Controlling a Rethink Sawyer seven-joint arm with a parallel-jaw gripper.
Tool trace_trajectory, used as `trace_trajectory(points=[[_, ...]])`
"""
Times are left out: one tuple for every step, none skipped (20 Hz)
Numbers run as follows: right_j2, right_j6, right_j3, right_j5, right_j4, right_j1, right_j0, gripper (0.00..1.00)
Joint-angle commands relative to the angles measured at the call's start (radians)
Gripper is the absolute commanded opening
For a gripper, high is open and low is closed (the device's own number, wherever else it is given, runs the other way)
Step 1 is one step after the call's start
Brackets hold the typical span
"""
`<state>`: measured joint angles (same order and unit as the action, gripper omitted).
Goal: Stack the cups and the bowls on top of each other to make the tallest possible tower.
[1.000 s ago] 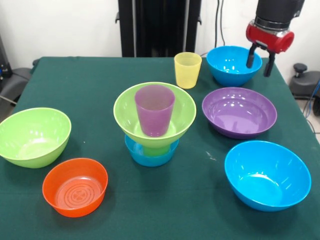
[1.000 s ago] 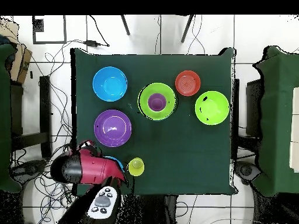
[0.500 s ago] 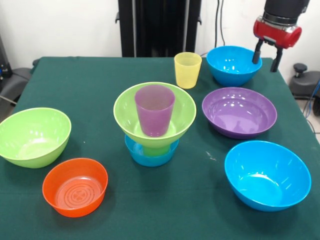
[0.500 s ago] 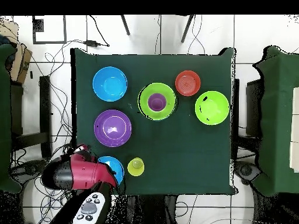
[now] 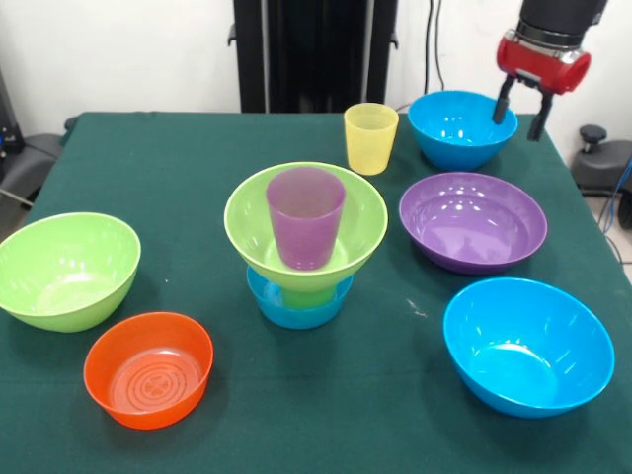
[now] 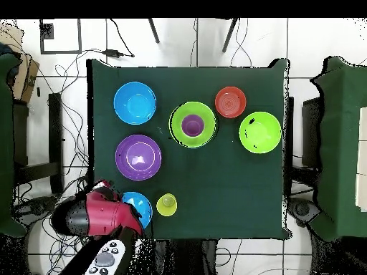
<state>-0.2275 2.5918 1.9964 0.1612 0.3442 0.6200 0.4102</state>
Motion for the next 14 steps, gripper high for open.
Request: trace_trajectory(points=[[-0.019, 0.048, -0.014, 0.075, -0.060, -0.098, 0.011, 1.00], [-0.031, 0.045, -0.025, 0.079, -0.061, -0.109, 0.016, 1.00], [-0.033, 0.037, -0.017, 0.065, -0.067, -0.114, 0.002, 1.00], [-0.034, 0.035, -0.021, 0.063, -0.067, -0.119, -0.001, 1.00], [-0.035, 0.035, -0.013, 0.061, -0.070, -0.116, -0.001, 1.00], [-0.036, 0.035, -0.018, 0.064, -0.070, -0.118, -0.001, 1.00], [-0.034, 0.042, -0.012, 0.065, -0.068, -0.114, 0.007, 1.00], [-0.035, 0.043, -0.018, 0.073, -0.066, -0.116, 0.011, 1.00], [-0.031, 0.044, -0.010, 0.069, -0.068, -0.111, 0.008, 1.00], [-0.030, 0.045, -0.015, 0.080, -0.065, -0.111, 0.009, 1.00], [-0.027, 0.042, -0.002, 0.072, -0.069, -0.104, 0.002, 1.00], [-0.023, 0.042, -0.004, 0.076, -0.067, -0.103, 0.000, 1.00], [-0.021, 0.041, 0.006, 0.072, -0.069, -0.096, -0.004, 1.00], [-0.018, 0.042, 0.005, 0.075, -0.067, -0.094, -0.005, 1.00]])
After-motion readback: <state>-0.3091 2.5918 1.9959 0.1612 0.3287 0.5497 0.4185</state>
